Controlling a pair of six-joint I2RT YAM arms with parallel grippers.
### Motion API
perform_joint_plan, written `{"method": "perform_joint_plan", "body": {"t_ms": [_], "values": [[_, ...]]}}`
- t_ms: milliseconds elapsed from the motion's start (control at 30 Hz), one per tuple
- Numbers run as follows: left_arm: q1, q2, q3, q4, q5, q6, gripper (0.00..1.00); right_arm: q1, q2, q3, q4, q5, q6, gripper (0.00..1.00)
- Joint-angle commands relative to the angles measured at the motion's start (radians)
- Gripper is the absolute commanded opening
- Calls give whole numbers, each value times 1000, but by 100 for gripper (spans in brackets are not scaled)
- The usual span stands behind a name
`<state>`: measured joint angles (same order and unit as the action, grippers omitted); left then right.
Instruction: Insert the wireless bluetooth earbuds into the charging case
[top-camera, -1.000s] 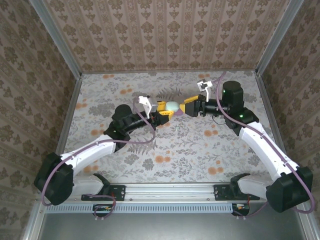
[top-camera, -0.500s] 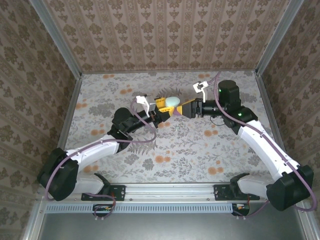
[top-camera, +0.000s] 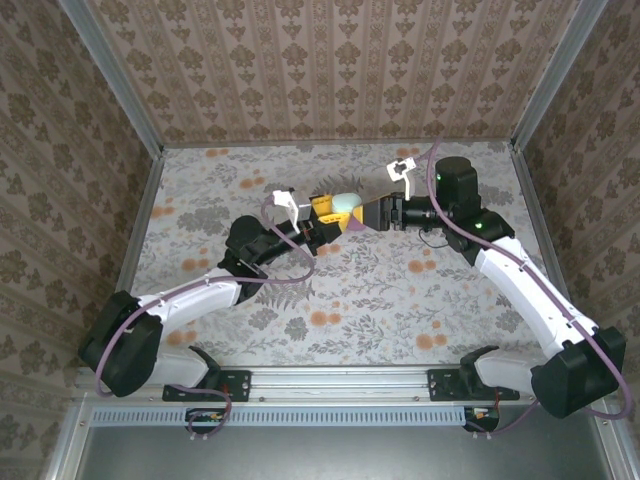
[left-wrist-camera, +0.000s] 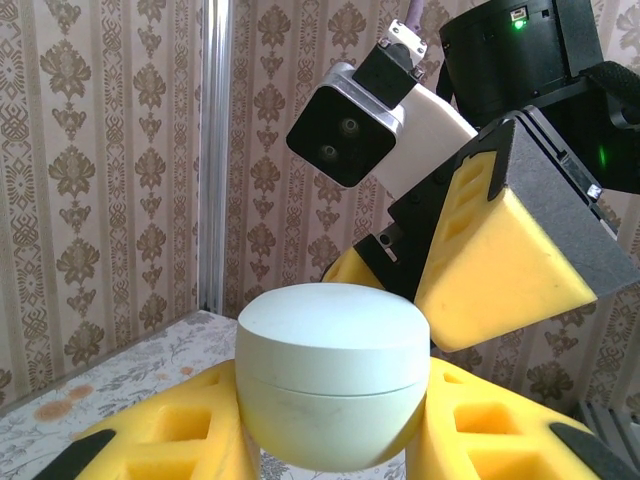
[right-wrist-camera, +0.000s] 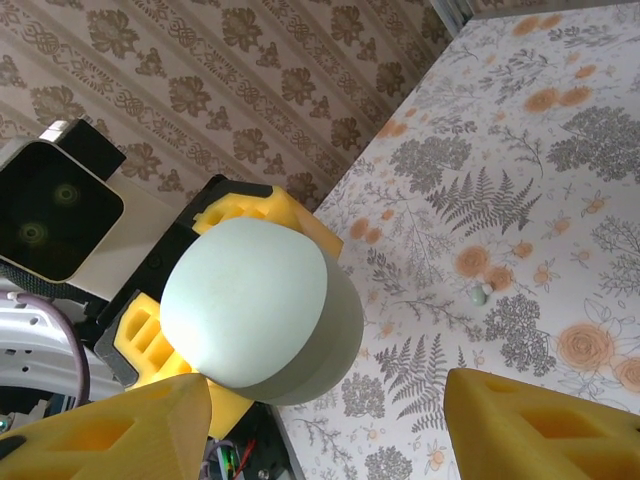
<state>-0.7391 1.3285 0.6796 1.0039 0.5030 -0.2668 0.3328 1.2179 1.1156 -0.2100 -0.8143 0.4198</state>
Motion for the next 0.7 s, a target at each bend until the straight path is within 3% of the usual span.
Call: {"method": "perform_joint_plan", "body": {"t_ms": [0,367,667], "values": [[-6,-3,12,59,29,-23,33,4,20,39,-4,40,-4,64],[-5,-9,8,71,45,-29,32,4,27,75,38,97,46,64],[-7,-17,10,61,40,-12,32,3,71,156,-34,134,160,64]]}}
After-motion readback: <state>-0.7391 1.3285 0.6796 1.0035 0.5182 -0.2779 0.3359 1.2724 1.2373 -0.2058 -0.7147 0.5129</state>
